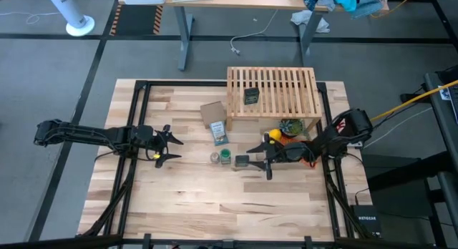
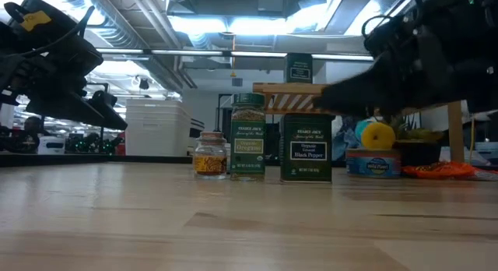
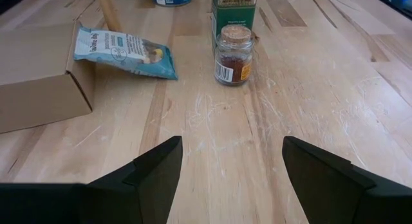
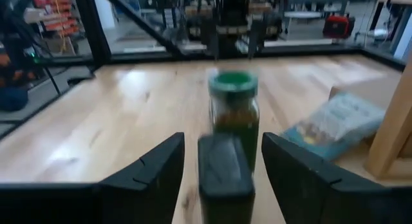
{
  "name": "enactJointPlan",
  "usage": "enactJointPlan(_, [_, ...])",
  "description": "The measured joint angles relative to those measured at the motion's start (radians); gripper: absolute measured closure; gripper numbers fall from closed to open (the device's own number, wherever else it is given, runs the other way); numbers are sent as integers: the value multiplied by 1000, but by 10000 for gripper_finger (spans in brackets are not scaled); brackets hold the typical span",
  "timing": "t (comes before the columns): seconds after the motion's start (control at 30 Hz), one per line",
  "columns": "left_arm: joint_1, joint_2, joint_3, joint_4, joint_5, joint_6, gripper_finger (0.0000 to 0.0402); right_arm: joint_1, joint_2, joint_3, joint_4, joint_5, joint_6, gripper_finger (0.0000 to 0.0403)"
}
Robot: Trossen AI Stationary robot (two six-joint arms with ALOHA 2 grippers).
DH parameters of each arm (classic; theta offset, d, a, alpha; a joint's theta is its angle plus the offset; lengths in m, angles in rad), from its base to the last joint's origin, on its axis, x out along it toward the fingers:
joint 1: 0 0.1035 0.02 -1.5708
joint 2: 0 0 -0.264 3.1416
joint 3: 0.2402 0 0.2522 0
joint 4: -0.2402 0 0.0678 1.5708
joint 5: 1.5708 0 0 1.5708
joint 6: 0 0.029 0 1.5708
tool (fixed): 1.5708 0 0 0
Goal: Shelf spices
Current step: Remove the black seasoning can from the shelf
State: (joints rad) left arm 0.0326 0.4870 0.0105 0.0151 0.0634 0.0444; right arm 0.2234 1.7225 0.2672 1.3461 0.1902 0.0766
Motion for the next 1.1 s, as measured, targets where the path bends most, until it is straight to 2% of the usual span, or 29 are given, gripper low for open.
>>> enactJointPlan(0.2, [0,0,0,0,0,0,141,-1,-121,-2,-7,3,-63,189])
enactJointPlan(0.33, [0,0,0,0,0,0,141,-1,-199,-2,-20,61,-147,189])
enactJointPlan(0.57, [0,0,0,0,0,0,141,-1,-287,-2,-52,233,-311,189])
enactJointPlan(0.87, [0,0,0,0,0,0,141,-1,-295,0,-115,498,-346,189])
enactJointPlan(1.1, [0,0,0,0,0,0,141,-1,-295,2,-43,605,-433,189])
